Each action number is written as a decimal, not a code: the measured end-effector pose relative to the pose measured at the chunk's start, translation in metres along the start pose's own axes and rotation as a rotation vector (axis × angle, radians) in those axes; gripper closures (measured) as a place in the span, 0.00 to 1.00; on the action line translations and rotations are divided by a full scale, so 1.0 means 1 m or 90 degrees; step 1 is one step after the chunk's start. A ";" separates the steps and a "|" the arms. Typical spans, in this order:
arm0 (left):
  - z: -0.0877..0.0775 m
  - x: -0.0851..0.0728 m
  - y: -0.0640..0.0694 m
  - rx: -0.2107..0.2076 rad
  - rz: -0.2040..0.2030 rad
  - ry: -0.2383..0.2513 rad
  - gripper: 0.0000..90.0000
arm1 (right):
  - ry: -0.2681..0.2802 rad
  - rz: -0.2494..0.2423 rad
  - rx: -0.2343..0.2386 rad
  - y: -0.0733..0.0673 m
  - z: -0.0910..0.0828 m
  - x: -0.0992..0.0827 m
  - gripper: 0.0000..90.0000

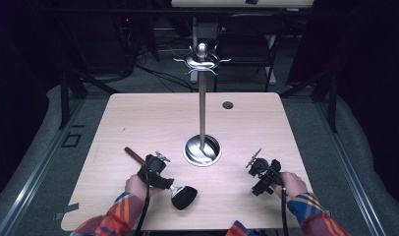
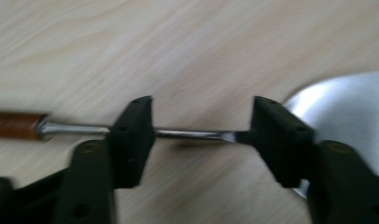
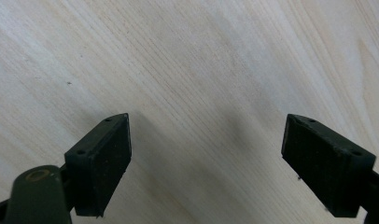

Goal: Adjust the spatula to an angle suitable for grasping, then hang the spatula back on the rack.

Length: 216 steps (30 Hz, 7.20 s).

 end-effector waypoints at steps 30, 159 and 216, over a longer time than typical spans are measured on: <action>0.018 0.018 -0.041 0.030 -0.104 0.006 0.48 | -0.002 0.002 0.000 -0.001 -0.001 0.001 0.17; -0.135 0.084 0.025 -0.035 0.123 0.464 0.93 | 0.006 0.008 -0.009 0.004 0.002 -0.002 0.17; -0.139 0.145 0.060 -0.124 0.236 0.440 0.93 | 0.011 0.076 -0.052 0.012 -0.013 -0.032 0.17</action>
Point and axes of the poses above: each handheld gripper's, and its own axes: z roughly forward along the jaws, x roughly out of its top, y roughly to its right, the point moved 6 cm from there along z, roughly forward along the jaws, and after that the axes turned 11 degrees about -x, right-handed, at the moved point
